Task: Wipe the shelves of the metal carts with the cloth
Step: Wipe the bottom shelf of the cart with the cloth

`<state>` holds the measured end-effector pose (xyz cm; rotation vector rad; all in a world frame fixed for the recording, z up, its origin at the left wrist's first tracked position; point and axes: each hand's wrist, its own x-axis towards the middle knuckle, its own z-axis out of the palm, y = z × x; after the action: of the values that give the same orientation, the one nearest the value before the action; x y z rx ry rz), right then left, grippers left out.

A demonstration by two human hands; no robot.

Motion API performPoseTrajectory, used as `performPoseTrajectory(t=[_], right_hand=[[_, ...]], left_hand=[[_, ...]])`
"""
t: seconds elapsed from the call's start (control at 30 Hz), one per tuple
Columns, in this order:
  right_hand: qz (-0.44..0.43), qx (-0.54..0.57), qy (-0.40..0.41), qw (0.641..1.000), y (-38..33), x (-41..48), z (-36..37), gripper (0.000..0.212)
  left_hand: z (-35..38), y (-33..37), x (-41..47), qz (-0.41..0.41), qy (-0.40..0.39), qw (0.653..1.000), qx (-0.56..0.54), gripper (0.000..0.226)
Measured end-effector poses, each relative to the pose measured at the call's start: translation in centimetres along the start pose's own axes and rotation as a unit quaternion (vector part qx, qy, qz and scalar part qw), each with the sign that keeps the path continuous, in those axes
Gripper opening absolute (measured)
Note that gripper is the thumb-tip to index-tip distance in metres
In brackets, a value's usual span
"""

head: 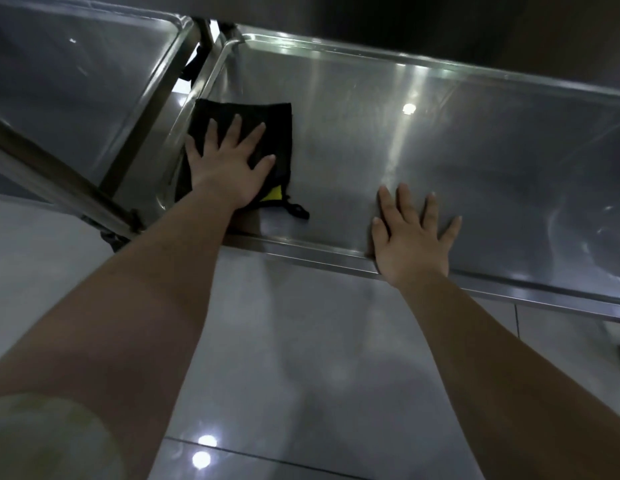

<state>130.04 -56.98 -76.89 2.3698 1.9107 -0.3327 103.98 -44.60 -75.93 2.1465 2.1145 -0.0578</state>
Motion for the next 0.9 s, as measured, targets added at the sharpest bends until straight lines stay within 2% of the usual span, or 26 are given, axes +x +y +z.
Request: performPoseTrajectory(t=[0.1, 0.3, 0.4, 0.53, 0.73, 0.9], right_hand=[[-0.003, -0.006, -0.003, 1.0, -0.2, -0.1, 0.0, 0.055], [-0.005, -0.009, 0.001, 1.0, -0.1, -0.1, 0.0, 0.056], [-0.003, -0.014, 0.004, 1.0, 0.2, 0.0, 0.3, 0.058], [-0.006, 0.012, 0.007, 1.0, 0.2, 0.0, 0.2, 0.054], [-0.003, 0.021, 0.017, 1.0, 0.2, 0.0, 0.2, 0.054], [-0.004, 0.013, 0.011, 1.0, 0.2, -0.1, 0.1, 0.054]], left_hand=[[0.1, 2.9, 0.3, -0.014, -0.005, 1.0, -0.023, 0.062], [0.9, 14.8, -0.8, 0.133, -0.026, 0.991, -0.007, 0.059], [1.1, 16.5, -1.2, 0.156, -0.035, 0.987, -0.013, 0.056], [0.6, 12.6, 0.1, 0.169, -0.017, 0.985, -0.018, 0.058], [-0.4, 0.3, 1.3, 0.021, -0.007, 1.0, -0.008, 0.059], [0.0, -4.3, -3.3, 0.026, -0.003, 1.0, -0.001, 0.06]])
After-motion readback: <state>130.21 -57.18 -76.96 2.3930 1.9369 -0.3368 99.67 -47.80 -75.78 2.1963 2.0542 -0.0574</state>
